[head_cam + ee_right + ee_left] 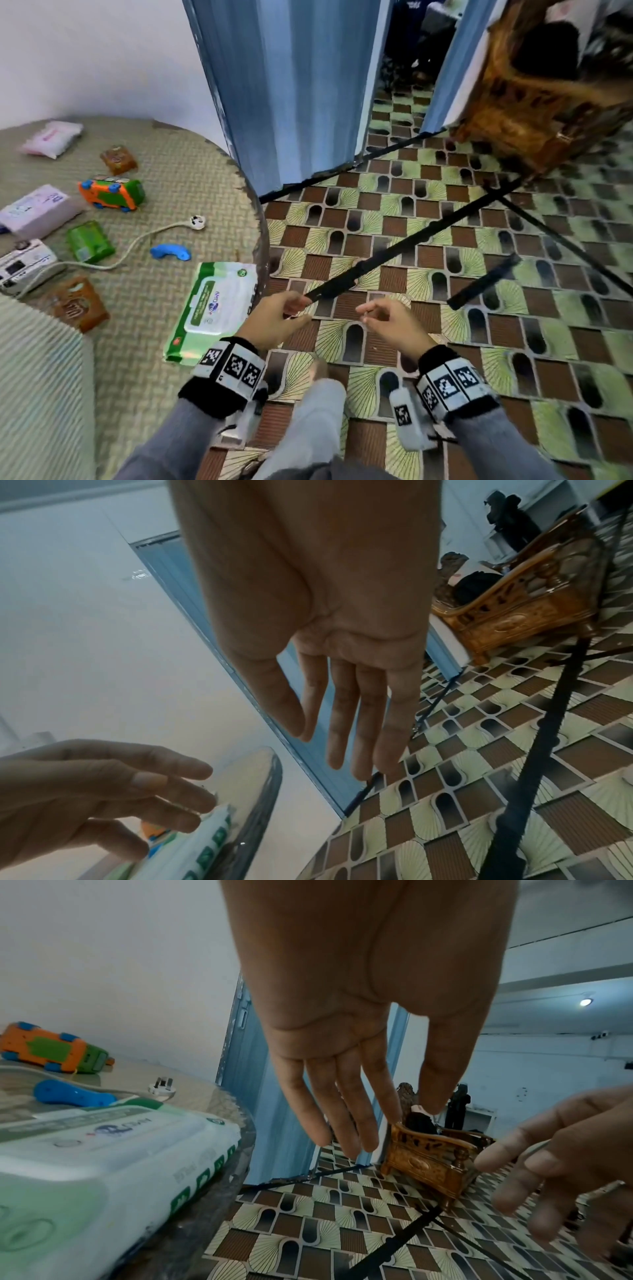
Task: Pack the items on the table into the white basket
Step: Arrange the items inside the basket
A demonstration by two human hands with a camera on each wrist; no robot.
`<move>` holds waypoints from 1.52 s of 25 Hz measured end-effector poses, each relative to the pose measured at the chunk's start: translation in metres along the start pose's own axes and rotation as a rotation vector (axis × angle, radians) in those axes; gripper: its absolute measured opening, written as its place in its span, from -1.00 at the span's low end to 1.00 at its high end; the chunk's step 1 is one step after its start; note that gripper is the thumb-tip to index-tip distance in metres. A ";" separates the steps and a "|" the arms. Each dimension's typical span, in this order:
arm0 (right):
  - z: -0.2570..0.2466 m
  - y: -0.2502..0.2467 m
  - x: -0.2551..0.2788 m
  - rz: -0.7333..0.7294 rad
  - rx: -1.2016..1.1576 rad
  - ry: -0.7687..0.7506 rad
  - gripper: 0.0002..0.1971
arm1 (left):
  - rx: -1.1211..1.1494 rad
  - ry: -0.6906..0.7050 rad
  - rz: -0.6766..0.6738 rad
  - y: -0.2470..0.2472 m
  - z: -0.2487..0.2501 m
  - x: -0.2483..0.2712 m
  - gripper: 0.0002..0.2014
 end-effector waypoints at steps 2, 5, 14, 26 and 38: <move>-0.003 -0.005 -0.024 -0.009 0.008 0.014 -0.83 | 0.000 -0.014 0.023 -0.006 -0.011 -0.020 -0.80; -0.021 -0.010 -0.062 -0.032 -0.006 0.025 -0.83 | 0.022 -0.035 0.070 -0.025 -0.020 -0.049 -0.80; -0.103 -0.008 -0.178 -0.140 0.104 -0.028 -0.81 | 0.075 -0.166 0.200 -0.099 -0.060 -0.126 -0.72; -0.204 0.041 -0.315 -0.456 0.261 -0.198 -0.82 | 0.094 -0.368 0.524 -0.169 -0.107 -0.157 -0.74; -0.316 0.099 -0.388 -0.843 0.601 -0.484 -0.77 | 0.144 -0.683 1.006 -0.206 -0.115 -0.154 -0.78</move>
Point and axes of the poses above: each hand's wrist, its own x-axis away from the middle knuckle, its own y-axis out of the palm, z = x × y, the point moved 10 cm from there along -x, towards the middle knuckle, and after that the axes turned 8 degrees about y, right-handed, at the moved point
